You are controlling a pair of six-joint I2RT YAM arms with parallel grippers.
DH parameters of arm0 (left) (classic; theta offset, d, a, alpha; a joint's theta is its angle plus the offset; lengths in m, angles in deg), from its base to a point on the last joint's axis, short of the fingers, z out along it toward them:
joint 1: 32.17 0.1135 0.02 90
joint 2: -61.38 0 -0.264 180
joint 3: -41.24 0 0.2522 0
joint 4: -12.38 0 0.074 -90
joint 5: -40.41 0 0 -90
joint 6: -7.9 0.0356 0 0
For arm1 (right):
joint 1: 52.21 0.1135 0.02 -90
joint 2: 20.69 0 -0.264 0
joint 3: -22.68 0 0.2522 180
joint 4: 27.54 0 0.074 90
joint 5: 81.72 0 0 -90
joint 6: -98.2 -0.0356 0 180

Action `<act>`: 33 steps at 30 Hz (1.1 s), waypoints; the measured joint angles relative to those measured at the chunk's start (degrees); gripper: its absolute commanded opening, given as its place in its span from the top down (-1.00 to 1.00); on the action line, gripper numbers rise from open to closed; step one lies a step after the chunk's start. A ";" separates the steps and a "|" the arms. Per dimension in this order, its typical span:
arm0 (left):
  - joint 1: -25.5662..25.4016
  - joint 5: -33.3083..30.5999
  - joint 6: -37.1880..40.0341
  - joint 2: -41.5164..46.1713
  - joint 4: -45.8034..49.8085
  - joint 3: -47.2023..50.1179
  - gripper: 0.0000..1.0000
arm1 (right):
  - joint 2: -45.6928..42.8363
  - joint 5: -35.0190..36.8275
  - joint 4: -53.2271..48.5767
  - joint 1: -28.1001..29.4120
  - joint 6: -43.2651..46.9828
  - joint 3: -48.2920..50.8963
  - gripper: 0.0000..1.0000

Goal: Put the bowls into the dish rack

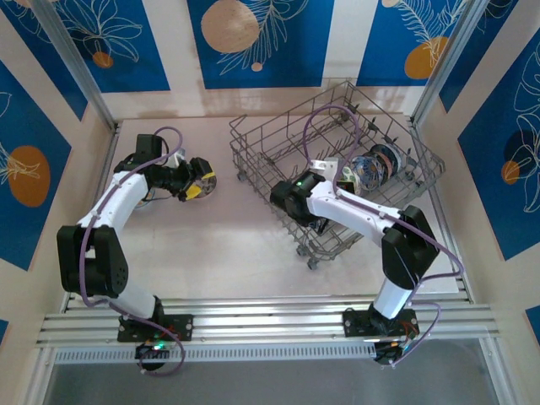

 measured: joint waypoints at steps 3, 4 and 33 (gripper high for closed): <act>0.00 0.00 0.22 0.00 0.02 0.07 -0.57 | 0.72 0.46 -3.58 0.26 -4.20 -0.33 1.00; 0.00 0.00 0.24 0.00 0.00 0.07 -0.56 | 0.70 0.52 -3.98 0.26 -4.98 -0.33 1.00; -1.88 0.46 0.17 -1.36 -0.09 0.11 -0.56 | 1.68 -5.95 -1.81 0.15 13.11 -4.87 1.00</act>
